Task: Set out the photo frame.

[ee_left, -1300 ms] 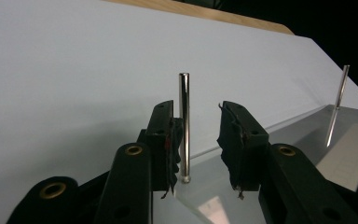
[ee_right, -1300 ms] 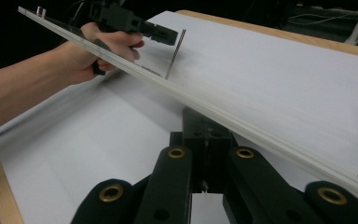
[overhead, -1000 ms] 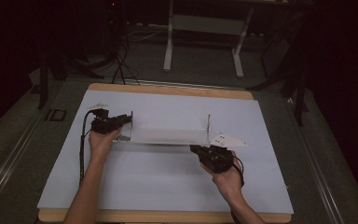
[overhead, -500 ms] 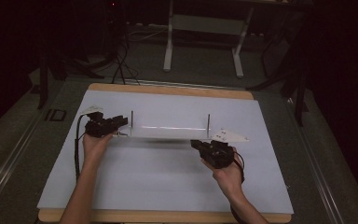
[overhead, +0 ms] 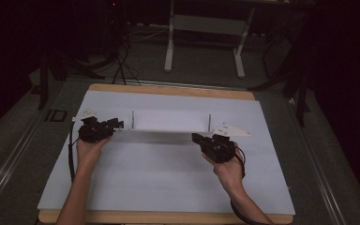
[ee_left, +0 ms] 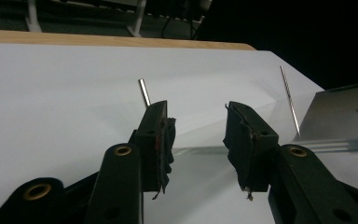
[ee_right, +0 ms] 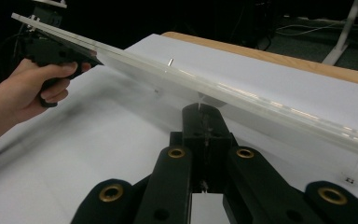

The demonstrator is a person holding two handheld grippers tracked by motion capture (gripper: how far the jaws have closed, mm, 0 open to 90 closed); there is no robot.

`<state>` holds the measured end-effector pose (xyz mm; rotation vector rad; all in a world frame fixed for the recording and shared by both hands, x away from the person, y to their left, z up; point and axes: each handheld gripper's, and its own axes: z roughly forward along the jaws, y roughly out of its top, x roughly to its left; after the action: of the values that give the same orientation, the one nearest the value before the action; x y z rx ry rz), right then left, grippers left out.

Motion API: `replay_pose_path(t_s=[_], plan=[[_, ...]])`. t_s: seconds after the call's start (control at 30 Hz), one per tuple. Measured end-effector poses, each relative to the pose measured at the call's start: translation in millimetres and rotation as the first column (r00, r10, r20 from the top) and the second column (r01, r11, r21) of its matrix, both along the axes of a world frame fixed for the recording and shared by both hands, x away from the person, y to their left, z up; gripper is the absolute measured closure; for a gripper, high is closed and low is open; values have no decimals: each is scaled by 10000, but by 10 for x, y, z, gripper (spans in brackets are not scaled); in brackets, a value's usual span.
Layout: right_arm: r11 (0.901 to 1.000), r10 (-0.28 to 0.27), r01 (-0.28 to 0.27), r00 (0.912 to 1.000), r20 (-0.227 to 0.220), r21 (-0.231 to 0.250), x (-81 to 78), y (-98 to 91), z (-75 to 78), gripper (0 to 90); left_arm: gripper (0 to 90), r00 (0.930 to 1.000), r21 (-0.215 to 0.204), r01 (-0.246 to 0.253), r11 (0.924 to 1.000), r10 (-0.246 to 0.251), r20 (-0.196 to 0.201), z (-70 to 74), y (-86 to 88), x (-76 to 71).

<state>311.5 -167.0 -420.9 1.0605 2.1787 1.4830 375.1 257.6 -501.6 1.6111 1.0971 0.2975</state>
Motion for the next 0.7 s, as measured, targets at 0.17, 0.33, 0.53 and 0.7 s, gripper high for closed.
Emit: replay_pose_path(t_s=[0.17,0.33,0.53,0.7], plan=[[10000,-3,3,10000,12,5,31,3,21,900,584,10000,165,19,9999,-19,16,17,23,-35],[10000,-30,30,10000,-14,15,61,16,26,900,579,9999,-29,101,9999,-101,82,36,63,-84],[10000,-75,75,10000,-33,52,96,34,24,900,567,9987,111,438,9990,-441,259,58,52,-131],[9999,-125,125,9999,1,39,122,42,37,900,561,9975,208,630,9978,-636,295,66,34,-145]])
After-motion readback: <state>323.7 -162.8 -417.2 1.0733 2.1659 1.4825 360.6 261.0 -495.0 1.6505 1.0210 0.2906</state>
